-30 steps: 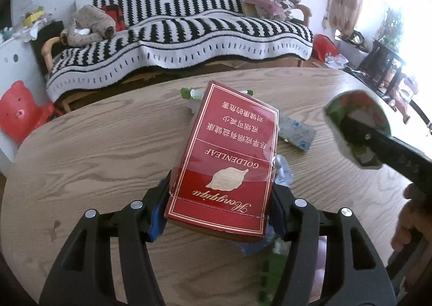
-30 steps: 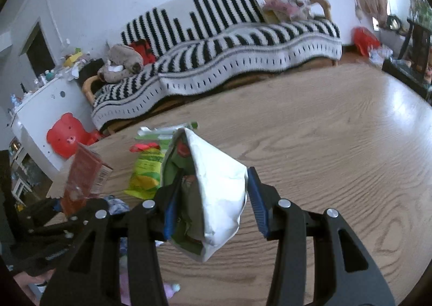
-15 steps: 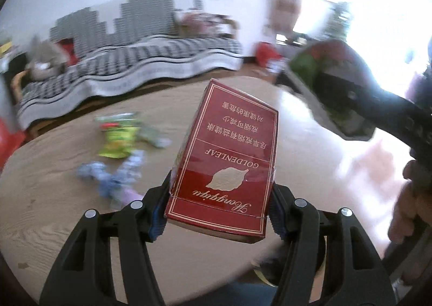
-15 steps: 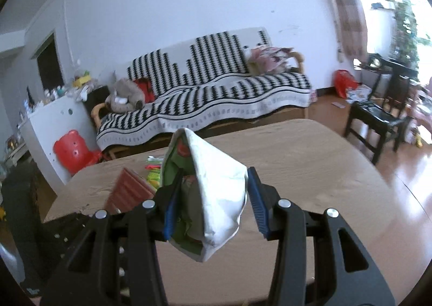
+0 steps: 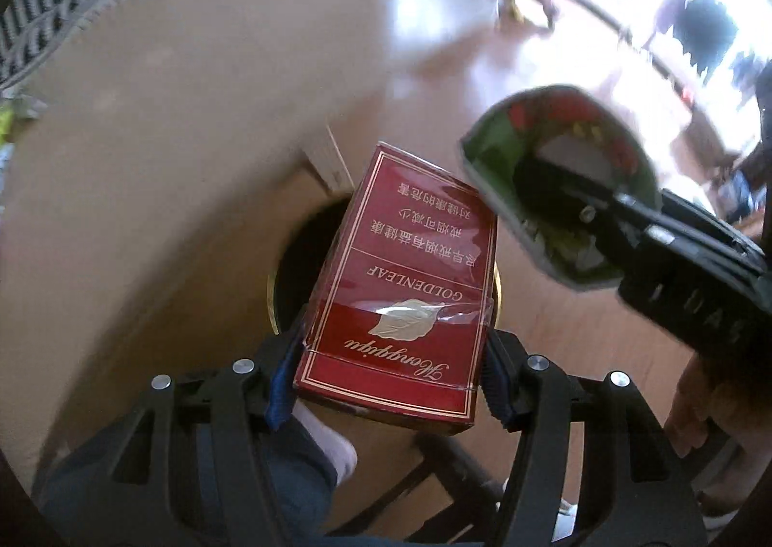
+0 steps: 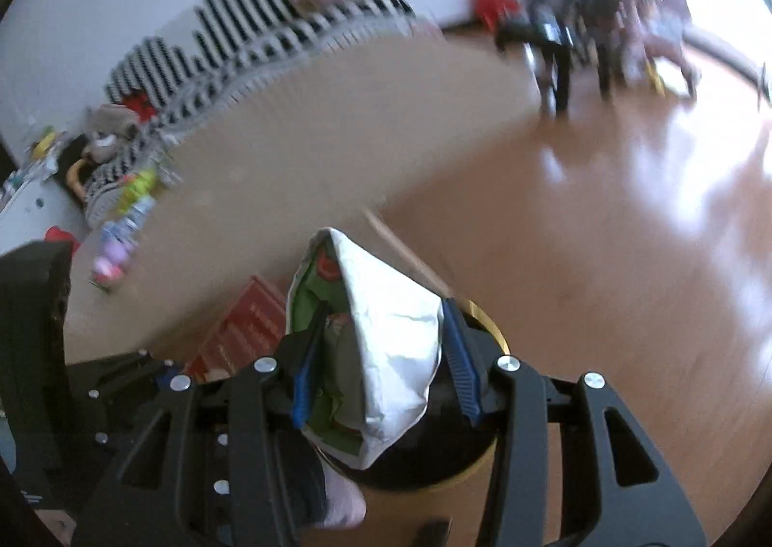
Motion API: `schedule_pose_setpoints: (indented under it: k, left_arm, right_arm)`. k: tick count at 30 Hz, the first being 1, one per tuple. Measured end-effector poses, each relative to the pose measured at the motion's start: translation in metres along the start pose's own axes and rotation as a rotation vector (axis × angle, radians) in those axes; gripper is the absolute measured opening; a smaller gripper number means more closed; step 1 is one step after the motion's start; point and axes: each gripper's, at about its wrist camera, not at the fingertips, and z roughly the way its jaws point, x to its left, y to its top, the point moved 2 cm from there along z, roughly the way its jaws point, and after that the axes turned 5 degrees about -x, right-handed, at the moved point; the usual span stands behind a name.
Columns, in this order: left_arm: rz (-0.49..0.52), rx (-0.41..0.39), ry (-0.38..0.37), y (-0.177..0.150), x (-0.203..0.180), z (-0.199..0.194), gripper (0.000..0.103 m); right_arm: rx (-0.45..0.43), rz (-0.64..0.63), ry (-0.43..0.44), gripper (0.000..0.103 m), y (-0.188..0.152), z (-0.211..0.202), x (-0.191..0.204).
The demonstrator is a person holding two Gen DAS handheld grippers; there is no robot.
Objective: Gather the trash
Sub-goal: 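Carry the red box and snack bag to the bin and release both, then move both tools back over the table toward the remaining trash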
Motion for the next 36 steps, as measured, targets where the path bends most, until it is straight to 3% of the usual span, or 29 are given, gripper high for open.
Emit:
schedule_pose_setpoints:
  k: [6,14,17,18,19,20,21,25,27,32,36]
  left_arm:
    - [0.010,0.155,0.022,-0.010,0.000,0.067,0.060]
    - [-0.022,0.204,0.017,-0.007,0.007,0.088,0.060]
    - [-0.036,0.185,0.040,-0.004,0.005,0.085,0.069]
    - [-0.040,0.177,0.050,-0.004,0.004,0.082,0.080]
    - [-0.046,0.156,0.054,-0.002,0.004,0.080,0.087]
    - [-0.048,0.132,0.063,-0.001,0.003,0.075,0.095]
    - [-0.047,0.105,0.070,0.000,0.000,0.068,0.096]
    - [-0.061,0.103,0.004,0.001,-0.006,0.047,0.096]
    - [-0.056,0.066,-0.026,0.006,-0.009,0.024,0.096]
    - [-0.037,-0.222,0.028,0.027,0.011,-0.079,0.096]
    - [-0.076,-0.358,0.125,0.033,0.054,-0.134,0.096]
  right_arm:
    - [0.170,0.117,-0.018,0.045,-0.043,0.067,-0.035]
    - [0.226,0.159,-0.012,0.045,-0.057,0.091,-0.041]
    - [0.222,0.177,0.002,0.047,-0.051,0.089,-0.035]
    - [0.217,0.183,0.006,0.059,-0.048,0.086,-0.034]
    - [0.213,0.185,0.009,0.068,-0.044,0.084,-0.035]
    - [0.194,0.184,0.005,0.085,-0.041,0.078,-0.034]
    - [0.178,0.181,-0.005,0.093,-0.037,0.073,-0.034]
    - [0.086,0.160,-0.002,0.096,-0.018,0.040,-0.033]
    - [0.005,0.144,-0.011,0.096,-0.003,0.016,-0.031]
    - [-0.156,0.066,-0.025,0.096,0.035,-0.028,-0.004]
    - [-0.181,-0.011,0.035,0.096,0.058,-0.030,0.039]
